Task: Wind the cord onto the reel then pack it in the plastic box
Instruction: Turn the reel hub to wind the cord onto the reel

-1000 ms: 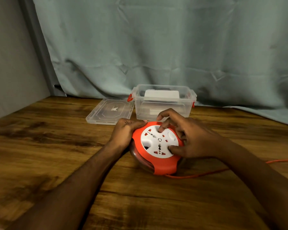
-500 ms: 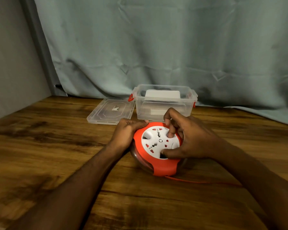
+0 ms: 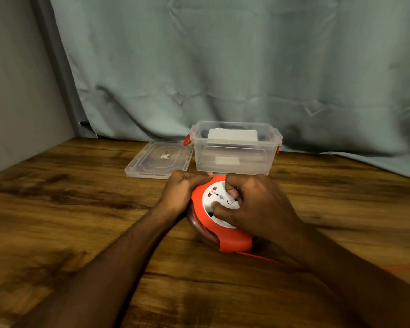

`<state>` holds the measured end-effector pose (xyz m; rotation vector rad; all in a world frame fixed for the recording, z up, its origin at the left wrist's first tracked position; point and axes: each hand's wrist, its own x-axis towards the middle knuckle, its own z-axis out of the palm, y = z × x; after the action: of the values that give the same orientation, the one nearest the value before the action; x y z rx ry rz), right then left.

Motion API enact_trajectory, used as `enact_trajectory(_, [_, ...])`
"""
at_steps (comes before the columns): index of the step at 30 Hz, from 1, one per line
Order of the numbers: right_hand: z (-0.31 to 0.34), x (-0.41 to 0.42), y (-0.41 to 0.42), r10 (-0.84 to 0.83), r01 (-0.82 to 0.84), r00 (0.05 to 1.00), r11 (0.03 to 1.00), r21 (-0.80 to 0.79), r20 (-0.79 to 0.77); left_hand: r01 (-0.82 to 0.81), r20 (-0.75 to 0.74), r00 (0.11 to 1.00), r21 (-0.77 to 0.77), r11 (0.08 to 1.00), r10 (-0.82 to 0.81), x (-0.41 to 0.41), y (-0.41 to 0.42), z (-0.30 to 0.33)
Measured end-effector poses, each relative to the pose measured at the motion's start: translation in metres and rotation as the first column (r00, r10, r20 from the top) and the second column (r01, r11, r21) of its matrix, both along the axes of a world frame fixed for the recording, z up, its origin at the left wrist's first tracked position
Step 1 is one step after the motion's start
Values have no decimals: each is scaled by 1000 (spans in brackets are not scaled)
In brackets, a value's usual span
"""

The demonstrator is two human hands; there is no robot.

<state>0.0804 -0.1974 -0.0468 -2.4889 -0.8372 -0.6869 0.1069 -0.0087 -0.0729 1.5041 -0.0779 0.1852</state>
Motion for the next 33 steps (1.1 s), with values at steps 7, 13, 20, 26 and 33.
enact_trajectory(7, [17,3,-18,165,-168,977,986,-11,-137,-10,-11,1000,22,1000,10,-2,1,2])
enact_trajectory(13, [31,13,-40,258,-299,913,951,-85,-316,-27,-13,1000,18,999,27,-2,-1,3])
enact_trajectory(20, [32,18,-42,225,-259,876,965,-24,-427,-5,-21,1000,41,999,5,-1,1,1])
enact_trajectory(26, [26,8,-31,117,-149,972,977,-150,-205,-16,-12,1000,44,999,16,2,2,-3])
enact_trajectory(33, [20,1,-17,24,-36,998,977,-208,-60,-14,-18,1000,8,1000,15,3,1,-2])
